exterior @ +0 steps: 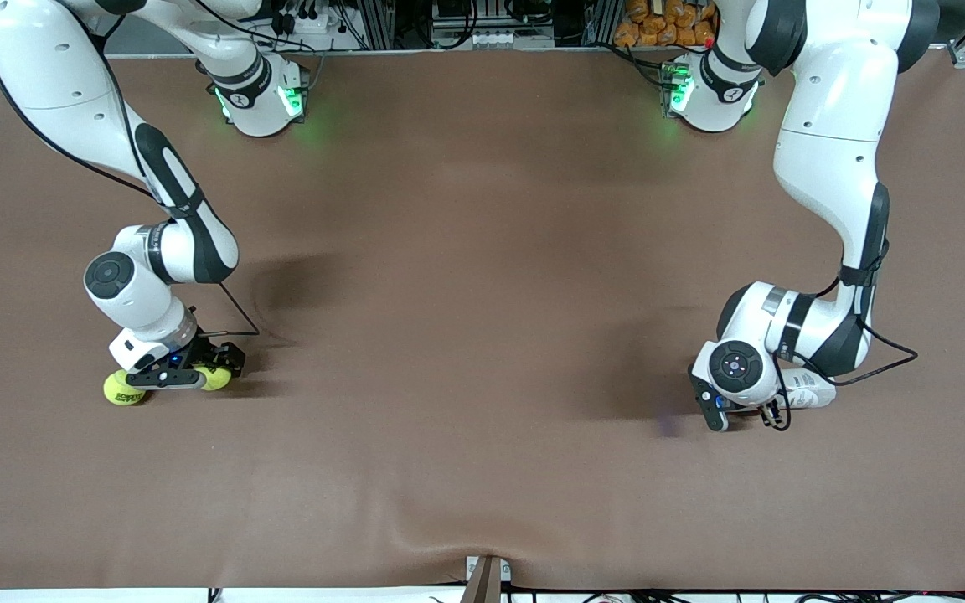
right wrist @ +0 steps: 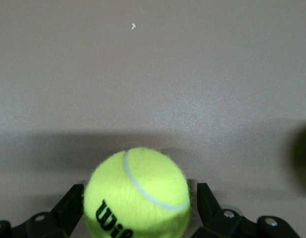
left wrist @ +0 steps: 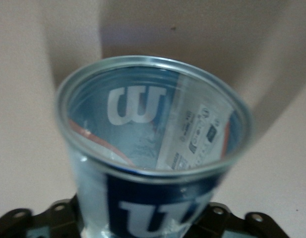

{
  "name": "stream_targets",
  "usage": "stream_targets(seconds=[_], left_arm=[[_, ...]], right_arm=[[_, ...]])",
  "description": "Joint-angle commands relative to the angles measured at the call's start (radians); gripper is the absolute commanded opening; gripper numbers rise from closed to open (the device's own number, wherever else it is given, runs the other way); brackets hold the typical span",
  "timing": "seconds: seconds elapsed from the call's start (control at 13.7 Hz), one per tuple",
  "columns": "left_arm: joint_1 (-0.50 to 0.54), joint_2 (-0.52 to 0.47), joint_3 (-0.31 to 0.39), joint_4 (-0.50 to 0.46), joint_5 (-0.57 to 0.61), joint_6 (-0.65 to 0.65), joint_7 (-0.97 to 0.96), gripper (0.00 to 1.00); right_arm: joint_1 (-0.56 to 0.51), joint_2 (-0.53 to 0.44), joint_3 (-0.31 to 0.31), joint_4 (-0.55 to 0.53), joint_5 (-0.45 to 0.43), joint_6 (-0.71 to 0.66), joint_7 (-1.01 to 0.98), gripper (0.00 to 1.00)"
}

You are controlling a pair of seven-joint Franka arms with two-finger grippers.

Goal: Insert tennis ball vertically with right arm
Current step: 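Grasp the Wilson tennis ball with the right gripper, then lift the can upright with the left gripper while the right gripper lifts the ball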

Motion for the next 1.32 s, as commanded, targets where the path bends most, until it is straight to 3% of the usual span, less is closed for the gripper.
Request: stream_targets(seconds=[0.0, 0.44, 0.66, 0.81, 1.03, 1.24], left_arm=[[0.0, -0.001, -0.001, -0.008, 0.018, 0.018, 0.009, 0.59], [-0.001, -0.036, -0.012, 0.018, -0.005, 0.017, 0.072, 0.62], [0.011, -0.071, -0.076, 0.027, -0.008, 0.015, 0.078, 0.61], [0.012, -0.1, -0.122, 0.046, -0.047, 0.015, 0.073, 0.61], [-0.001, -0.12, -0.151, 0.099, -0.198, 0.015, 0.064, 0.61], [-0.003, -0.117, -0.232, 0.179, -0.308, 0.02, -0.047, 0.6]], right_arm=[[0.019, 0.003, 0.009, 0.0, -0.015, 0.019, 0.085, 1.0], [0.022, -0.004, 0.008, 0.004, -0.015, 0.013, 0.094, 1.0], [0.019, -0.007, 0.008, 0.006, -0.015, 0.013, 0.093, 1.0], [0.019, -0.01, 0.008, 0.006, -0.015, 0.013, 0.096, 0.59], [0.005, -0.014, 0.009, 0.006, -0.015, 0.013, 0.105, 0.0], [0.005, -0.075, 0.009, 0.006, -0.015, -0.022, 0.1, 0.0]])
